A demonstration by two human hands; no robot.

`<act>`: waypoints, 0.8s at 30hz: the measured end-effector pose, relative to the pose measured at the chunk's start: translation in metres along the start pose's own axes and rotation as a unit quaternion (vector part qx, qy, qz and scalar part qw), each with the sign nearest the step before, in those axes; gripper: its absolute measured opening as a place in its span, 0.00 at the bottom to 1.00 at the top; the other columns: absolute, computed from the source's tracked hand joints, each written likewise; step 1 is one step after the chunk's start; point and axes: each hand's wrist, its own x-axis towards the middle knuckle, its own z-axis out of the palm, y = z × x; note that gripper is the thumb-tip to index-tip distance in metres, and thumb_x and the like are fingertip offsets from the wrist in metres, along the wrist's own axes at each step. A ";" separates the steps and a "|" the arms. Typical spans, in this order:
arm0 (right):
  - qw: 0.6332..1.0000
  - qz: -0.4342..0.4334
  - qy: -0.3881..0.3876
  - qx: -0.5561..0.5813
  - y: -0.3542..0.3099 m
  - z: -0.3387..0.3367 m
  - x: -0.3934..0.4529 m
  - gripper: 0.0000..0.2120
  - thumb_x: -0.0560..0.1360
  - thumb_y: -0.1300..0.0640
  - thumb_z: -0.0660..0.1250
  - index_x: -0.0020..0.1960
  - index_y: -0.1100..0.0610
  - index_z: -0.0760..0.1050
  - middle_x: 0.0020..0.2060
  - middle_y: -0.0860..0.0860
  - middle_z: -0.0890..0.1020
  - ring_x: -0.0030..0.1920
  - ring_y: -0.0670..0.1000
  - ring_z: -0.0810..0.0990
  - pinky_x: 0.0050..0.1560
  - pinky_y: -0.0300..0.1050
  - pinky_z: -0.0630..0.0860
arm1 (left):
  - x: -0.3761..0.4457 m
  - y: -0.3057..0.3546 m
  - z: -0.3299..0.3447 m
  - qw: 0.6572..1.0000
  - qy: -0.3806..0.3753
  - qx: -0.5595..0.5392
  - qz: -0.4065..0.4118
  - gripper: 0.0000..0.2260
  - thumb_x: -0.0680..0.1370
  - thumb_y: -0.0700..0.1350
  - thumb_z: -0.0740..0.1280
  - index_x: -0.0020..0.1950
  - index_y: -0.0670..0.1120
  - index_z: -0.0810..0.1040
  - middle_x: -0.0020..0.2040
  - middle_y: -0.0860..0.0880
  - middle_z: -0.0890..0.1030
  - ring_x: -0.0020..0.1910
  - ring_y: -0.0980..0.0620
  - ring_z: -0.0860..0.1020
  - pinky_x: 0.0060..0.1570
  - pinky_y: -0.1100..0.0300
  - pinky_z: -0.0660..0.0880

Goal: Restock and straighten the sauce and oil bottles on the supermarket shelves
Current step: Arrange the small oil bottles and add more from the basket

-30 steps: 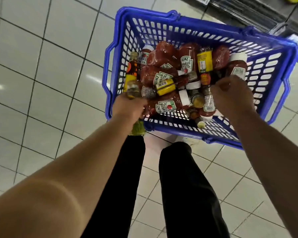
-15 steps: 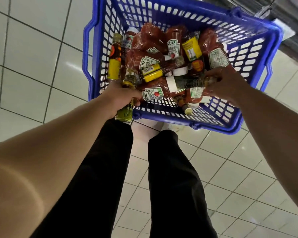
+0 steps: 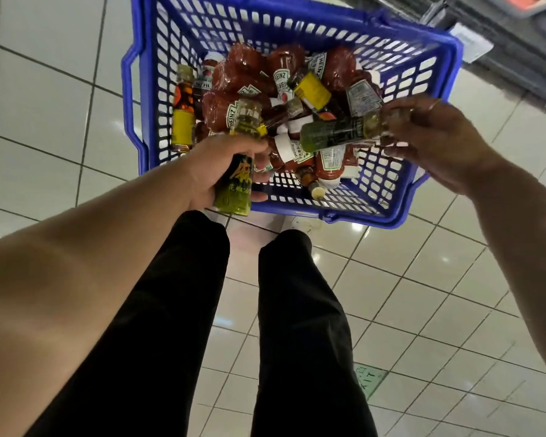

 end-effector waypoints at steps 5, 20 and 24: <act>0.995 -0.072 -0.053 0.036 -0.106 -0.013 -0.068 0.04 0.80 0.56 0.66 0.52 0.54 0.79 0.41 0.50 0.84 0.37 0.50 0.81 0.39 0.41 0.79 | -0.080 0.044 0.035 0.993 -0.105 -0.026 0.047 0.21 0.77 0.47 0.68 0.70 0.45 0.76 0.68 0.44 0.79 0.64 0.39 0.80 0.59 0.32 0.75; 0.927 -0.371 0.053 0.022 -0.481 0.003 -0.339 0.21 0.76 0.44 0.71 0.44 0.63 0.75 0.26 0.52 0.72 0.24 0.48 0.69 0.27 0.39 0.66 | -0.482 0.198 0.137 0.914 -0.119 -0.116 0.369 0.16 0.76 0.51 0.63 0.56 0.43 0.81 0.42 0.41 0.85 0.32 0.52 0.81 0.27 0.62 0.75; 0.892 -0.440 0.051 0.093 -0.548 0.021 -0.384 0.12 0.71 0.47 0.74 0.45 0.51 0.74 0.33 0.45 0.76 0.32 0.46 0.72 0.34 0.42 0.71 | -0.556 0.239 0.142 0.880 -0.151 -0.090 0.442 0.15 0.79 0.51 0.62 0.49 0.48 0.87 0.40 0.39 0.84 0.28 0.51 0.79 0.29 0.61 0.75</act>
